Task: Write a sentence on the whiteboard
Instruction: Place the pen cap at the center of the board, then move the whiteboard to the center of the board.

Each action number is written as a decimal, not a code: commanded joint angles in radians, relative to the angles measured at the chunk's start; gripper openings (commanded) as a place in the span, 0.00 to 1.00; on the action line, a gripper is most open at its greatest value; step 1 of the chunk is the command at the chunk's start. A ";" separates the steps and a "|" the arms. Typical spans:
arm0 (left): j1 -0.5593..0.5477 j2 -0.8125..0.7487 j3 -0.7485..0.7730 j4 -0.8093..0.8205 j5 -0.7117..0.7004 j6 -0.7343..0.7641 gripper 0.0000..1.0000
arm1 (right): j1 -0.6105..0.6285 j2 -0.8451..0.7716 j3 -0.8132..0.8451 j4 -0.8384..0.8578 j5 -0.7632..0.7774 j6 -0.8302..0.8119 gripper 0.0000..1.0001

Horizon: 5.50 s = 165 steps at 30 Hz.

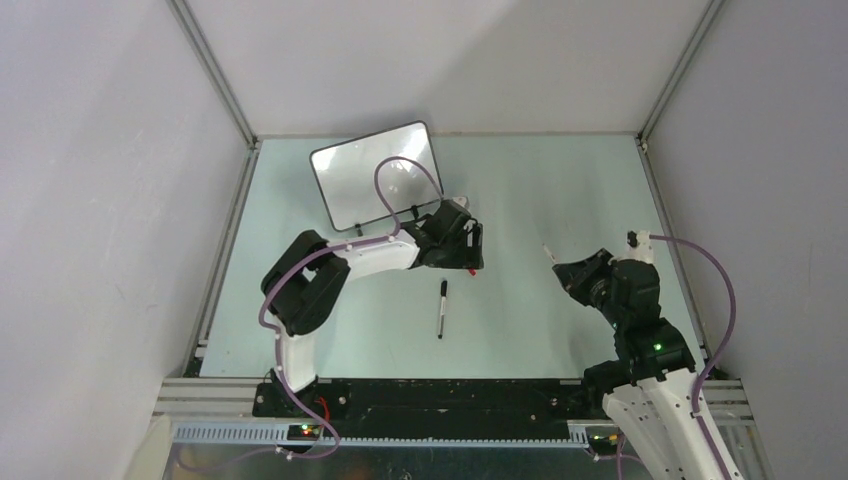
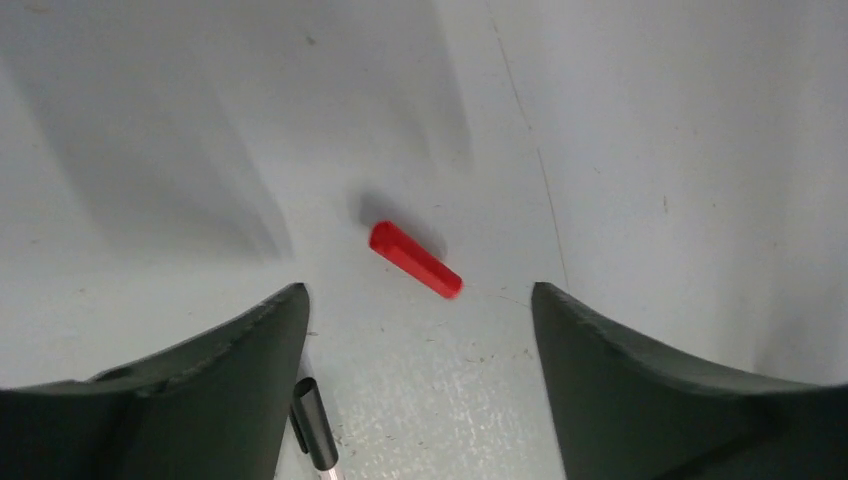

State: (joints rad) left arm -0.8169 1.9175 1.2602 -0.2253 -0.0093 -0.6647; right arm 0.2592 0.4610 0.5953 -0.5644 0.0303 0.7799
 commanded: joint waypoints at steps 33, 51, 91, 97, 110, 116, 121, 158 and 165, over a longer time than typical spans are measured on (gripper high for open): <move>0.921 -0.732 -0.642 0.722 0.264 0.186 0.98 | -0.008 0.075 0.032 0.308 -0.392 -0.237 0.00; 1.074 -0.260 -0.448 1.043 0.705 0.082 0.89 | -0.005 0.051 0.032 0.306 -0.502 -0.268 0.00; 1.131 0.229 -0.131 1.499 1.000 -0.480 0.63 | -0.006 0.052 0.028 0.300 -0.513 -0.274 0.00; 1.119 0.217 -0.114 1.386 1.011 -0.414 0.58 | -0.006 0.055 0.028 0.298 -0.509 -0.273 0.00; 1.079 0.286 -0.014 1.310 1.107 -0.451 0.50 | -0.006 0.065 0.028 0.302 -0.510 -0.272 0.00; 1.067 0.318 0.018 1.353 1.146 -0.495 0.29 | -0.008 0.063 0.028 0.301 -0.513 -0.271 0.00; 1.067 0.363 0.029 1.517 1.168 -0.652 0.27 | -0.007 0.059 0.028 0.301 -0.515 -0.271 0.00; 0.956 0.096 -0.415 1.755 1.284 -0.602 0.22 | -0.006 0.020 0.028 0.308 -0.543 -0.245 0.00; 0.923 0.010 -0.543 1.755 1.234 -0.525 0.22 | -0.007 0.008 0.028 0.299 -0.547 -0.241 0.00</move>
State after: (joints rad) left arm 0.1398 2.0033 0.7689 1.4979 1.2045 -1.2274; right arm 0.2531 0.4824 0.5957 -0.2932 -0.4984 0.5304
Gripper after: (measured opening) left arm 0.228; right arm 0.136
